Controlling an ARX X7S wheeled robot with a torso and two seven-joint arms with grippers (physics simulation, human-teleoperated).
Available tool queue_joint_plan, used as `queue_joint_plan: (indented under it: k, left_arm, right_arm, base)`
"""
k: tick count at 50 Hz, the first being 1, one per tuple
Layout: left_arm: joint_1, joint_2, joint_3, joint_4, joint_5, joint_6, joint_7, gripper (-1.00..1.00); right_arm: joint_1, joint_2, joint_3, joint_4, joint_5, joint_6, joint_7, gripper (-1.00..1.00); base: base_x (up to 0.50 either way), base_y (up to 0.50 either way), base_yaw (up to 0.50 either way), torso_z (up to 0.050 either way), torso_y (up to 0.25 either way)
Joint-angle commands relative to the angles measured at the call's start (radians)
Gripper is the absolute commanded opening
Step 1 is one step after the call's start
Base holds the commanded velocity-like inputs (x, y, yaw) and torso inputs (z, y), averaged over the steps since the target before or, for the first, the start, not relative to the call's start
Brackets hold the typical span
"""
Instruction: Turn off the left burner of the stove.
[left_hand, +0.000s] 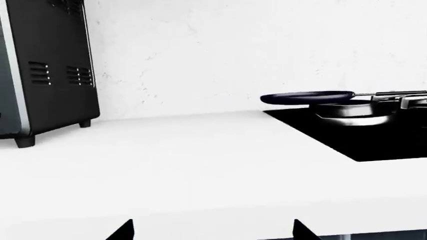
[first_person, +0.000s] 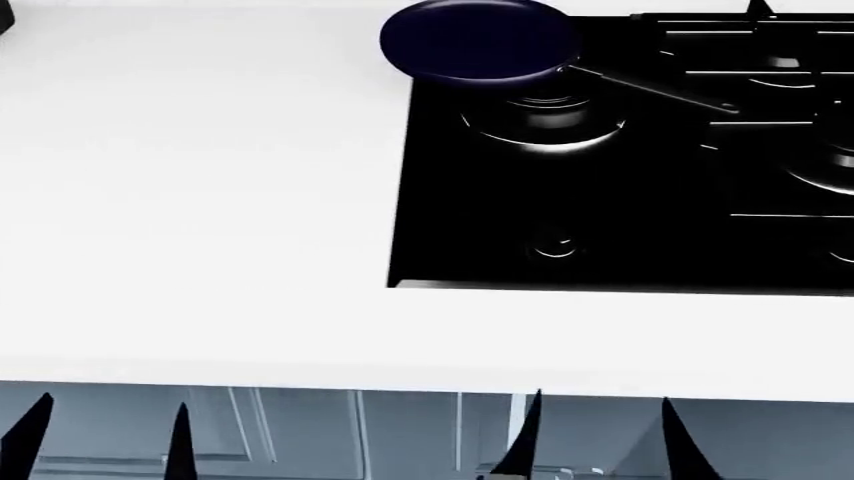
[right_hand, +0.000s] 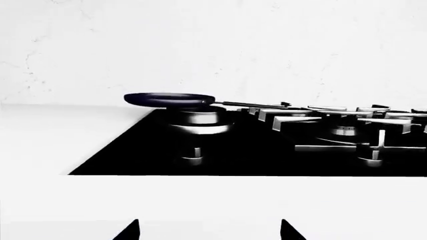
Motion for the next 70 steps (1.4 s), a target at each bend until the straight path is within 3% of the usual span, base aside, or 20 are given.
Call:
queue_joint_plan:
  k: [1,10,22,54,70]
  left_arm:
    - [-0.005,-0.041,-0.013,0.185,0.011,-0.071,-0.022,1.00]
    - [-0.072,-0.072,-0.044,0.375,0.001,-0.202,-0.039,1.00]
    - [-0.108,-0.094,-0.061,0.489,-0.001,-0.259,-0.050,1.00]
    - [-0.273,-0.092,-0.041,0.507,0.009,-0.312,-0.059,1.00]
    - [-0.253,-0.102,-0.028,0.520,0.035,-0.295,-0.074,1.00]
  right_arm:
    - [0.021,0.028,0.012,-0.158,0.004,0.069,0.031,1.00]
    - [0.072,0.059,-0.008,-0.340,0.009,0.204,0.028,1.00]
    - [0.138,0.079,0.007,-0.468,0.032,0.311,0.040,1.00]
    - [0.310,0.095,0.021,-0.542,0.095,0.474,0.040,1.00]
    - [0.290,0.099,0.025,-0.552,0.105,0.469,0.048,1.00]
  base:
    - [0.00,0.00,0.00,0.000,0.000]
    - [0.00,0.00,0.00,0.000,0.000]
    - [0.00,0.00,0.00,0.000,0.000]
    - [0.00,0.00,0.00,0.000,0.000]
    - [0.00,0.00,0.00,0.000,0.000]
